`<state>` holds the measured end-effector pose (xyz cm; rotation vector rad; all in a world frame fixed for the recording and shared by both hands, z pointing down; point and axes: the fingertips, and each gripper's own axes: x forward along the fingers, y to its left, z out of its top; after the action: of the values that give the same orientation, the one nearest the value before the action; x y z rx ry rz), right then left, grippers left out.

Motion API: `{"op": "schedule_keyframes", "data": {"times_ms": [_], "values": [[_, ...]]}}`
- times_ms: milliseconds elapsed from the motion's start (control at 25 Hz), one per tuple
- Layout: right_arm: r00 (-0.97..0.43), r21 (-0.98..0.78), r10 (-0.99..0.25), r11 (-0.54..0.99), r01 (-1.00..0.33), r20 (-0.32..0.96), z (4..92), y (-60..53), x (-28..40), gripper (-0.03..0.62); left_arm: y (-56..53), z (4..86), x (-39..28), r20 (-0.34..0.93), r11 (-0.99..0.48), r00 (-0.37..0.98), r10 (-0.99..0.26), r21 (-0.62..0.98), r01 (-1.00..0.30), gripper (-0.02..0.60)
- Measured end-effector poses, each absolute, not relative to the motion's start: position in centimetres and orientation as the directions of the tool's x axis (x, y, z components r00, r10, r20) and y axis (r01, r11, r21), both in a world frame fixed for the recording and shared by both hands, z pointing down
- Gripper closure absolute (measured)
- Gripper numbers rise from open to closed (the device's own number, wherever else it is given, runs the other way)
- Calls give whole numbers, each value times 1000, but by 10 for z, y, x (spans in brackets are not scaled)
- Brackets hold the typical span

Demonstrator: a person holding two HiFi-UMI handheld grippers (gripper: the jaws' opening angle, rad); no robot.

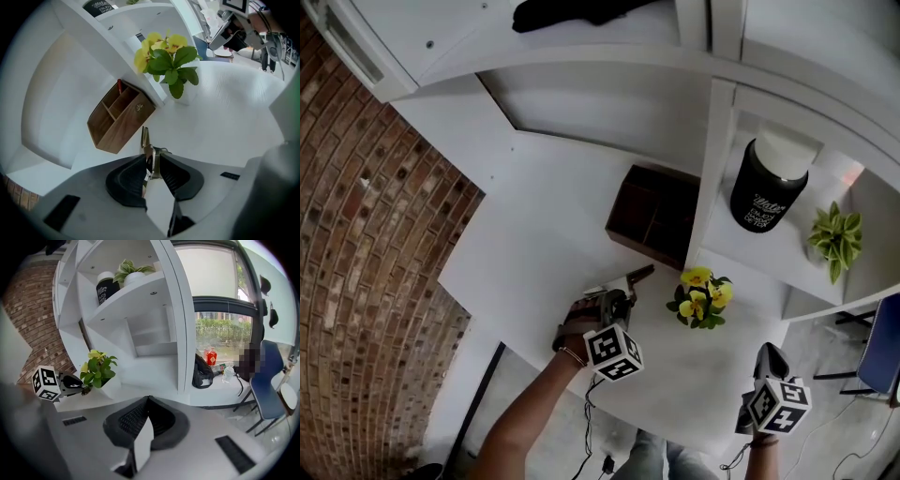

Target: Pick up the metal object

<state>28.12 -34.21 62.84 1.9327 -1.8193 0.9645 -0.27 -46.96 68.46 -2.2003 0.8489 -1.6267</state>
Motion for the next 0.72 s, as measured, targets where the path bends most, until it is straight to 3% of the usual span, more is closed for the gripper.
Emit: {"op": "schedule_keyframes", "data": {"times_ms": [720], "values": [[-16,-185,-745,-145,-972,667,633,-340,295,592,-477,682,-2,767,-774,165,-620,-564,-286,531]]}}
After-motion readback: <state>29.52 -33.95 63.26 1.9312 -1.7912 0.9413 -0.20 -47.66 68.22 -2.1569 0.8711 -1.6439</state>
